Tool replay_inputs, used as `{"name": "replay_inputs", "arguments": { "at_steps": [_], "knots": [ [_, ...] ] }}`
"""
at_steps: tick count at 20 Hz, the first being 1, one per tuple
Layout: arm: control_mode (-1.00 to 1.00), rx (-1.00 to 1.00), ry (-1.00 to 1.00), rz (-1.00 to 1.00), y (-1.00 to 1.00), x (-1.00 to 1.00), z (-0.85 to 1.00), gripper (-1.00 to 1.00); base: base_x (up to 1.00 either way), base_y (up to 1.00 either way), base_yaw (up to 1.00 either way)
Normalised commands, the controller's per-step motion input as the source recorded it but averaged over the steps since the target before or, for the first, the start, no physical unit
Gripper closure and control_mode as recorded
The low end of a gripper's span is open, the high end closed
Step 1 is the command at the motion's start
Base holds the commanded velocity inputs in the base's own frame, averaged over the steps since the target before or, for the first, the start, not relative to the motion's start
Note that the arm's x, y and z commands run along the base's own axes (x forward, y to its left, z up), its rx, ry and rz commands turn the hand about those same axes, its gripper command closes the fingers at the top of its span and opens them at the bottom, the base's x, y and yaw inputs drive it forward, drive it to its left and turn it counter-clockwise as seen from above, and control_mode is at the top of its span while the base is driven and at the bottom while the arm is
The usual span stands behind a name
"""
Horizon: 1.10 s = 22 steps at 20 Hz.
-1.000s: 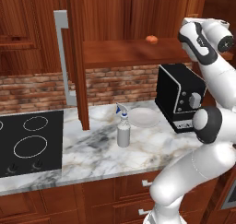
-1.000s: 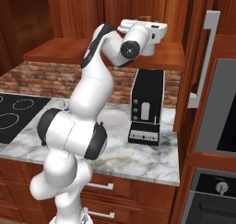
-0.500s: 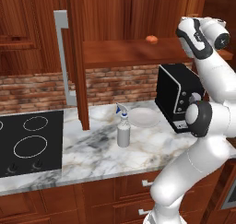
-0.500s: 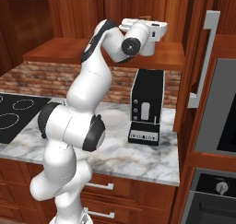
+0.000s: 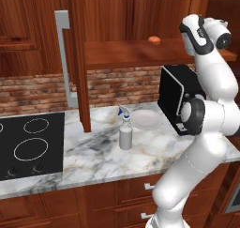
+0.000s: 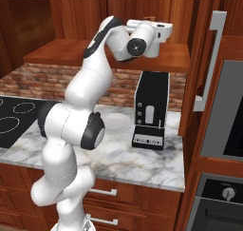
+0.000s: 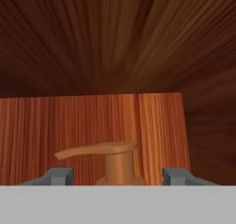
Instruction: Pick the spray and soap dispenser from the cabinet and place them on the counter.
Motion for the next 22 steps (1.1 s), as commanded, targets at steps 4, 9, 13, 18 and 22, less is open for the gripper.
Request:
{"name": "replay_inputs", "arguments": {
  "at_steps": [4, 9, 13, 18, 22],
  "knots": [
    [-1.00, 0.00, 0.02, 0.00, 0.00, 0.04, -0.03, 1.00, 0.00, 0.00, 0.00],
    [-1.00, 0.00, 0.00, 0.00, 0.00, 0.00, 0.00, 1.00, 0.00, 0.00, 0.00],
    [-1.00, 0.00, 0.00, 0.00, 0.00, 0.00, 0.00, 1.00, 0.00, 0.00, 0.00],
    [-1.00, 0.00, 0.00, 0.03, 0.00, -0.12, 0.18, 1.00, 0.00, 0.00, 0.00],
    [-1.00, 0.00, 0.01, 0.05, 0.08, -0.28, 0.42, 1.00, 0.00, 0.00, 0.00]
  ]
}}
